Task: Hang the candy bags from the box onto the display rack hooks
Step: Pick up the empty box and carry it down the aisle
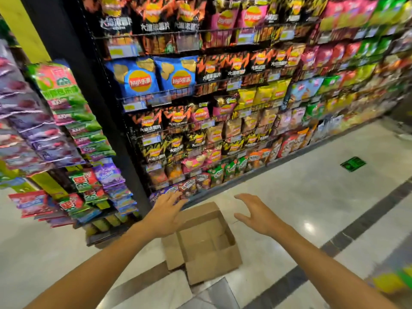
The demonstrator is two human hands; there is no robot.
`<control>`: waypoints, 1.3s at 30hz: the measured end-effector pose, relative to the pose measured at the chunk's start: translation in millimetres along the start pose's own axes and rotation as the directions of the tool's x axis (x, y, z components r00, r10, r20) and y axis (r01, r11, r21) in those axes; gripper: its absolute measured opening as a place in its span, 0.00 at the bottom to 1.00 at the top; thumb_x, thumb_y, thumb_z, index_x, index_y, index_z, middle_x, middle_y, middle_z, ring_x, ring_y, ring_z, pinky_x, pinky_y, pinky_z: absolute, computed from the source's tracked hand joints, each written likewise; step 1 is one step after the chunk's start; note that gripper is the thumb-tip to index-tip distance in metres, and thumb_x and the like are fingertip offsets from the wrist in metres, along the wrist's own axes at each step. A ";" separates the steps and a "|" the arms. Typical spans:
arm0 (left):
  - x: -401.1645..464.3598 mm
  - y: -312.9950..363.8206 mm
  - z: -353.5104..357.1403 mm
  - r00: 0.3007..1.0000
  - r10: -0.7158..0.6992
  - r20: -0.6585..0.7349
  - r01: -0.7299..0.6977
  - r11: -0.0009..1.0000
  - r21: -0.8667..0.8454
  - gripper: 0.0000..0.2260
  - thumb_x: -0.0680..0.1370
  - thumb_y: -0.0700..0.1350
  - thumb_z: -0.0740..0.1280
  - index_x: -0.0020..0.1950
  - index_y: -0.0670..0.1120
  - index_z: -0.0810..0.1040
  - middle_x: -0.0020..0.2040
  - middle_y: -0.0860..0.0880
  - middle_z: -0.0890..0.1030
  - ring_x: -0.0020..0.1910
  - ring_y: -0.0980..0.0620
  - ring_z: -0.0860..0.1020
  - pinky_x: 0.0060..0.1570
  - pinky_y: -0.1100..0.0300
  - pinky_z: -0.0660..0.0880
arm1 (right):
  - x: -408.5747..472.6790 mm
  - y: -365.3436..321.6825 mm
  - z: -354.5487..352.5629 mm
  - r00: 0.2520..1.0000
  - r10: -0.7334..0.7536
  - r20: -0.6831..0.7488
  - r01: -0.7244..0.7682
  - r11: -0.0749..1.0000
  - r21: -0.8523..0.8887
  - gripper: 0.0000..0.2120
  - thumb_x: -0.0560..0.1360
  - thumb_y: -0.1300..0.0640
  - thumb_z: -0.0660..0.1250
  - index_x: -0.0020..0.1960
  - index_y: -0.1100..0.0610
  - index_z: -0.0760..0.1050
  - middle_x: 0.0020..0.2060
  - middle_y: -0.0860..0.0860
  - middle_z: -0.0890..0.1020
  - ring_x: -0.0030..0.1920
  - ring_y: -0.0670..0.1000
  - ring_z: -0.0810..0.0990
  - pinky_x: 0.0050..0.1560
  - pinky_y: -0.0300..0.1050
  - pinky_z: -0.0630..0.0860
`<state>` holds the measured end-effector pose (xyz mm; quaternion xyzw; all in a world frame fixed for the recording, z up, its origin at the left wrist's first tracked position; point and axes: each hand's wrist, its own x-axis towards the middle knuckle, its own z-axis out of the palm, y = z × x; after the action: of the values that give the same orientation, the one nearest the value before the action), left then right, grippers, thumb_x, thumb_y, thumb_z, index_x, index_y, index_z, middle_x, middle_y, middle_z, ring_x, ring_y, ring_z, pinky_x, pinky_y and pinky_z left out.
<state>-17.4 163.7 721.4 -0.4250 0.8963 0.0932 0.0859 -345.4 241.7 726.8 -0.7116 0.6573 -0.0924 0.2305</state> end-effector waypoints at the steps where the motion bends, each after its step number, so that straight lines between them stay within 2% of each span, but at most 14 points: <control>1: 4.7 -2.5 7.4 1.000 -0.006 0.029 0.006 1.000 -0.012 0.34 0.78 0.64 0.60 0.80 0.49 0.59 0.80 0.43 0.56 0.78 0.39 0.55 0.75 0.43 0.56 | 6.1 6.6 4.1 1.000 0.005 0.016 -0.005 1.000 0.006 0.29 0.80 0.44 0.65 0.78 0.50 0.61 0.76 0.49 0.66 0.76 0.51 0.62 0.74 0.48 0.64; 6: 34.3 -24.5 40.0 0.992 -0.045 0.117 0.052 0.997 -0.056 0.33 0.75 0.58 0.68 0.76 0.44 0.66 0.77 0.39 0.64 0.74 0.34 0.65 0.71 0.42 0.65 | 45.0 27.1 27.4 0.996 0.015 0.085 -0.017 1.000 0.022 0.30 0.80 0.45 0.66 0.78 0.51 0.62 0.75 0.50 0.67 0.75 0.53 0.63 0.74 0.46 0.63; 9: 56.6 -46.2 74.8 0.973 -0.111 0.204 0.139 0.983 -0.124 0.32 0.62 0.54 0.77 0.62 0.46 0.71 0.59 0.38 0.80 0.52 0.35 0.82 0.50 0.45 0.80 | 66.7 42.0 43.1 0.987 0.040 0.155 -0.042 0.999 0.014 0.30 0.80 0.46 0.66 0.78 0.52 0.62 0.76 0.50 0.66 0.76 0.52 0.62 0.74 0.40 0.59; 11: 68.0 -58.4 92.8 0.965 -0.104 0.242 0.150 0.972 -0.179 0.32 0.65 0.53 0.74 0.66 0.45 0.71 0.63 0.36 0.78 0.56 0.32 0.80 0.55 0.40 0.78 | 80.2 51.6 51.2 0.977 0.075 0.200 -0.081 0.996 0.023 0.32 0.79 0.40 0.64 0.77 0.52 0.62 0.76 0.50 0.65 0.76 0.52 0.62 0.73 0.37 0.56; 12: 71.3 -61.3 91.9 0.965 -0.106 0.240 0.152 0.972 -0.181 0.32 0.67 0.55 0.71 0.68 0.44 0.73 0.65 0.35 0.77 0.59 0.32 0.79 0.58 0.38 0.76 | 87.4 57.1 56.2 0.973 0.082 0.215 -0.090 0.995 0.029 0.36 0.77 0.32 0.60 0.77 0.52 0.62 0.76 0.50 0.65 0.76 0.52 0.62 0.73 0.36 0.55; 14: 79.1 -68.0 95.9 0.963 -0.118 0.242 0.162 0.972 -0.172 0.28 0.66 0.59 0.67 0.60 0.44 0.82 0.59 0.39 0.82 0.52 0.36 0.83 0.50 0.42 0.80 | 104.3 75.5 66.3 0.967 0.094 0.237 -0.108 0.993 0.048 0.52 0.65 0.19 0.45 0.78 0.52 0.61 0.77 0.50 0.65 0.76 0.52 0.63 0.74 0.40 0.57; 16: 86.7 -73.6 110.4 0.956 -0.150 0.253 0.199 0.964 -0.179 0.27 0.67 0.64 0.61 0.55 0.48 0.84 0.53 0.45 0.85 0.45 0.43 0.86 0.44 0.52 0.82 | 119.5 96.1 74.8 0.958 0.114 0.264 -0.128 0.991 0.037 0.59 0.61 0.16 0.38 0.78 0.52 0.61 0.77 0.51 0.65 0.76 0.52 0.63 0.75 0.43 0.59; 18: 93.0 -79.2 136.7 0.937 -0.206 0.283 0.264 0.947 -0.185 0.28 0.70 0.65 0.58 0.59 0.49 0.81 0.56 0.46 0.84 0.49 0.43 0.85 0.52 0.53 0.80 | 134.6 108.0 78.2 0.943 0.146 0.298 -0.154 0.988 0.002 0.54 0.64 0.18 0.42 0.78 0.52 0.61 0.77 0.51 0.66 0.76 0.52 0.64 0.76 0.45 0.61; 22: 101.1 -76.1 182.7 0.870 -0.304 0.388 0.404 0.891 -0.207 0.34 0.79 0.67 0.48 0.64 0.46 0.81 0.66 0.42 0.79 0.62 0.36 0.80 0.58 0.38 0.76 | 171.6 142.0 94.4 0.915 0.190 0.356 -0.181 0.982 -0.058 0.38 0.75 0.31 0.56 0.78 0.53 0.62 0.76 0.51 0.67 0.75 0.52 0.64 0.75 0.44 0.61; 26: 115.9 -53.9 211.3 0.821 -0.450 0.350 0.542 0.808 -0.231 0.41 0.78 0.70 0.39 0.72 0.46 0.74 0.75 0.43 0.71 0.72 0.36 0.70 0.72 0.42 0.64 | 210.3 196.9 137.7 0.885 0.182 0.429 -0.162 0.983 -0.082 0.32 0.79 0.39 0.62 0.78 0.53 0.62 0.75 0.52 0.68 0.75 0.53 0.65 0.74 0.45 0.63; 28: 129.7 -45.8 244.9 0.790 -0.501 0.353 0.600 0.748 -0.282 0.43 0.78 0.71 0.39 0.72 0.44 0.75 0.74 0.41 0.71 0.71 0.35 0.70 0.70 0.40 0.65 | 227.7 223.4 167.2 0.861 0.189 0.472 -0.164 0.982 -0.095 0.32 0.80 0.39 0.62 0.78 0.52 0.61 0.76 0.52 0.67 0.75 0.53 0.64 0.75 0.46 0.62; 33: 152.6 -18.4 350.5 0.704 -0.440 0.557 0.681 0.639 -0.357 0.42 0.78 0.72 0.46 0.67 0.40 0.78 0.70 0.37 0.74 0.64 0.29 0.74 0.57 0.32 0.75 | 243.9 288.0 252.9 0.815 0.214 0.539 -0.175 0.977 -0.123 0.33 0.79 0.41 0.65 0.78 0.55 0.62 0.75 0.53 0.68 0.75 0.55 0.65 0.74 0.47 0.64; 37: 171.0 -7.8 430.0 0.680 -0.486 0.548 0.721 0.579 -0.381 0.49 0.70 0.79 0.42 0.77 0.46 0.67 0.79 0.44 0.63 0.75 0.35 0.64 0.69 0.37 0.66 | 243.6 343.2 334.9 0.781 0.248 0.573 -0.206 0.969 -0.138 0.36 0.77 0.40 0.67 0.78 0.55 0.61 0.76 0.54 0.68 0.75 0.57 0.65 0.73 0.50 0.66; 39: 178.3 -6.6 474.5 0.644 -0.505 0.574 0.757 0.527 -0.386 0.50 0.66 0.79 0.47 0.80 0.49 0.59 0.81 0.48 0.54 0.80 0.41 0.55 0.74 0.42 0.60 | 245.2 368.8 376.3 0.759 0.271 0.592 -0.232 0.962 -0.144 0.39 0.76 0.40 0.69 0.79 0.55 0.58 0.77 0.54 0.66 0.76 0.57 0.64 0.73 0.52 0.66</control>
<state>-88.1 140.5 219.9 -0.7023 0.5582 0.4141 0.1539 -482.0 68.7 189.0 -0.6155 0.6407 0.1923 0.4168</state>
